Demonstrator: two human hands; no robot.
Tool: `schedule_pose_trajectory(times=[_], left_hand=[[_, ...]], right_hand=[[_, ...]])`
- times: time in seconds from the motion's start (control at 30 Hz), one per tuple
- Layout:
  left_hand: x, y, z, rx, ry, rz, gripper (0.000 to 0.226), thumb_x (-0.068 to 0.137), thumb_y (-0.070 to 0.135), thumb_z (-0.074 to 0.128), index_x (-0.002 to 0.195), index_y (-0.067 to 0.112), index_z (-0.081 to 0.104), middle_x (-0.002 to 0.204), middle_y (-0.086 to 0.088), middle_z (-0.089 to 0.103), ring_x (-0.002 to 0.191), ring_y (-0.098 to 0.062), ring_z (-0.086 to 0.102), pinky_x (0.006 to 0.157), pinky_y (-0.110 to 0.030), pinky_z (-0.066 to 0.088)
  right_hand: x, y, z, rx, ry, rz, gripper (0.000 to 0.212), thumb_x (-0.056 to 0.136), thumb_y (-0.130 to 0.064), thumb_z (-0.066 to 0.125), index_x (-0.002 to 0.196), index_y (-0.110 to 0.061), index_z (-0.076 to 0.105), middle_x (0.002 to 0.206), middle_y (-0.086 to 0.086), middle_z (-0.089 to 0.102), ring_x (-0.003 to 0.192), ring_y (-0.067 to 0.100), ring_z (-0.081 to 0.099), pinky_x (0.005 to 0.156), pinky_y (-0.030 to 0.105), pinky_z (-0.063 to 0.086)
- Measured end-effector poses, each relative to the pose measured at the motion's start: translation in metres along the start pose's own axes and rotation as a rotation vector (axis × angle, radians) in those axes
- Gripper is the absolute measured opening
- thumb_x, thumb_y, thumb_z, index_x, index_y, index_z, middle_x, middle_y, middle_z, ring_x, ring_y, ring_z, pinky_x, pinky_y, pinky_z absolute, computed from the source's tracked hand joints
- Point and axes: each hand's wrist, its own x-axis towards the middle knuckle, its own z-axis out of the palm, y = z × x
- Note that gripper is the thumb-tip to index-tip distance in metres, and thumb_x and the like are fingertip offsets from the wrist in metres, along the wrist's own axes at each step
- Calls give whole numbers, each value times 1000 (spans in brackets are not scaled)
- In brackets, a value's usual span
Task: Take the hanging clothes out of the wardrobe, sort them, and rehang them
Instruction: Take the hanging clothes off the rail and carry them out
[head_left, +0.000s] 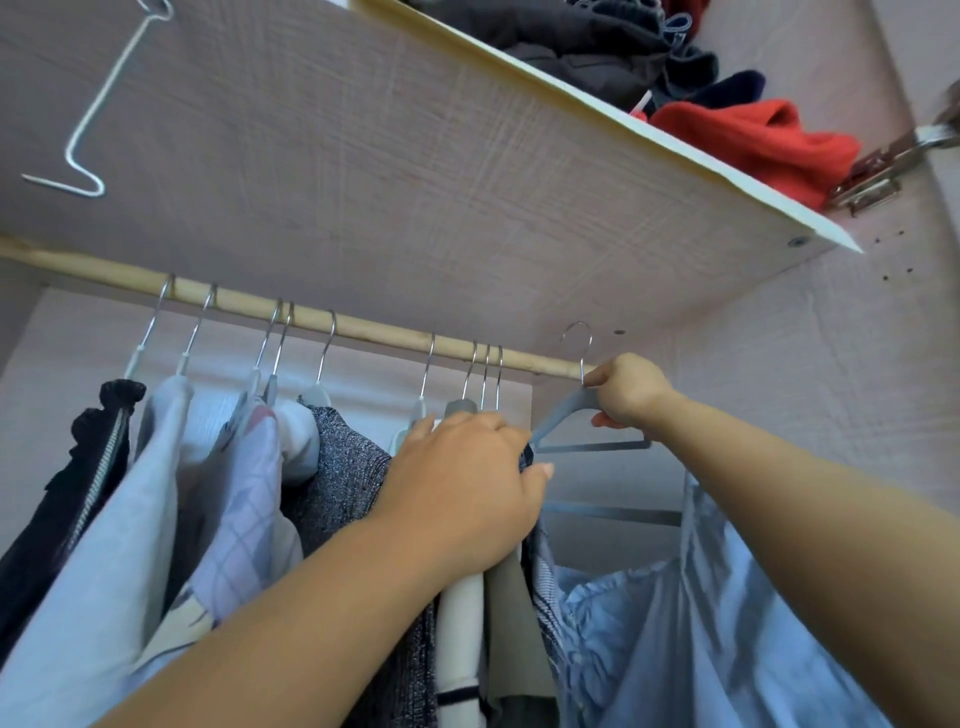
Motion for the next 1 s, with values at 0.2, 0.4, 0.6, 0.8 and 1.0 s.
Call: schedule_pose_trajectory(times=[0.2, 0.4, 0.6, 0.8, 1.0], left_hand=[[-5, 2, -3, -18, -56, -31, 43, 96, 47, 32, 129, 25, 49, 132, 7, 51, 122, -17, 42, 102, -33, 28], [-16, 18, -5, -31, -75, -4, 46, 96, 47, 36, 135, 22, 43, 137, 3, 47, 128, -19, 37, 109, -38, 20], [-25, 59, -6, -159, 11, 91, 50, 98, 41, 35, 144, 24, 29, 143, 6, 39, 133, -15, 31, 114, -39, 9], [-36, 113, -8, -400, 48, 80, 53, 99, 37, 33, 148, 22, 17, 149, 5, 29, 135, -17, 26, 114, -39, 16], [-49, 162, -37, -545, 37, 54, 50, 100, 34, 34, 147, 22, 23, 139, -4, 46, 125, -26, 41, 106, -37, 27]], right_hand=[[-38, 3, -28, -4, 30, -4, 34, 86, 6, 49, 117, 0, 61, 88, 11, 58, 56, 12, 52, 37, 11, 42], [-90, -1, -61, -79, 89, -1, 37, 86, 10, 48, 117, -4, 63, 94, 11, 61, 73, 25, 66, 65, 25, 56], [-149, -11, -95, -135, 108, 48, 41, 92, 9, 41, 125, -10, 57, 98, 6, 60, 68, 15, 66, 67, 23, 57], [-220, -18, -134, -112, 116, 83, 46, 90, 11, 41, 129, -10, 54, 81, 3, 63, 45, 2, 59, 51, 12, 51], [-283, -24, -178, -80, 89, 103, 47, 90, 12, 43, 129, -12, 54, 83, 3, 65, 59, 7, 63, 65, 21, 55]])
